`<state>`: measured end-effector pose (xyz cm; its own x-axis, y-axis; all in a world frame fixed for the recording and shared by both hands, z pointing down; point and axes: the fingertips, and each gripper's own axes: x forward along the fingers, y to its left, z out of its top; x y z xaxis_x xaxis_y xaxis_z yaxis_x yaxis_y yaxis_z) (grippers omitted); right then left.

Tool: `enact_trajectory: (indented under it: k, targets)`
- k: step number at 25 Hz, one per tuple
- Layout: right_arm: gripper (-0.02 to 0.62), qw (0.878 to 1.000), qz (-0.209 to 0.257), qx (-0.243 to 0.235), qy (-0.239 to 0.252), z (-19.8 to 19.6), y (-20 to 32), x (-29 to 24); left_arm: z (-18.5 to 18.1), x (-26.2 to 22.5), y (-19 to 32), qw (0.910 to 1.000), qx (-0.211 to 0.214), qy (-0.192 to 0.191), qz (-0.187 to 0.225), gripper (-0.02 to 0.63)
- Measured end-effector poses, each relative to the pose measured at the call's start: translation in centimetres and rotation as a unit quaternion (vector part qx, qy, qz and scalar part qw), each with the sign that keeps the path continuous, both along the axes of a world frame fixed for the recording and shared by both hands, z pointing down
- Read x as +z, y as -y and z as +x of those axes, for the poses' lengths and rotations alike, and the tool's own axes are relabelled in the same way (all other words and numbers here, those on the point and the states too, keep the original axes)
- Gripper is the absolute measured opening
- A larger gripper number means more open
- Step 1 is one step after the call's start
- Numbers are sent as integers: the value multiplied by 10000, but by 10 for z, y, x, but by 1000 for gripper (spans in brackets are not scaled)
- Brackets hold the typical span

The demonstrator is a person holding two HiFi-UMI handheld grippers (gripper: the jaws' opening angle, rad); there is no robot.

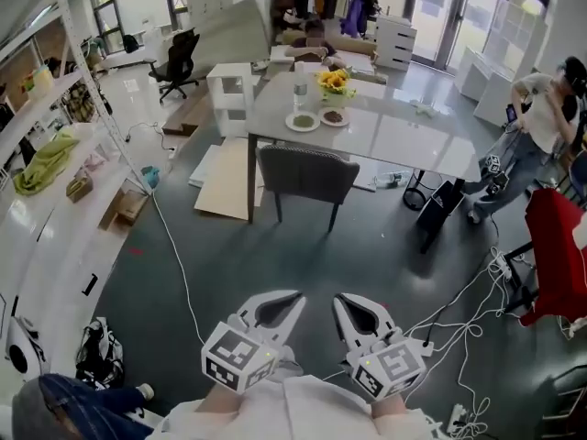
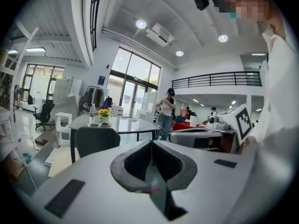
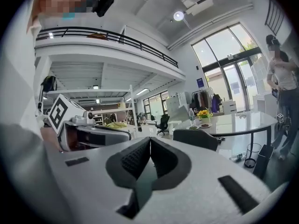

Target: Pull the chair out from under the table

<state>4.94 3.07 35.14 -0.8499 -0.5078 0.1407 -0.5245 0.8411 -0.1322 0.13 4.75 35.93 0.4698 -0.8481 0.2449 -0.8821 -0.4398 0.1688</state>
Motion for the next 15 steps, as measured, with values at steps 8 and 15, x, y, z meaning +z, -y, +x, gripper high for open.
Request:
enact_trajectory:
  k: [8, 15]
  targets:
    - [3, 9999, 17, 164, -49, -56, 61, 4, -54, 14, 59, 9998, 153, -30, -80, 21]
    - [3, 9993, -219, 78, -308, -73, 85, 22, -64, 34, 94, 9988, 320, -212, -305, 21]
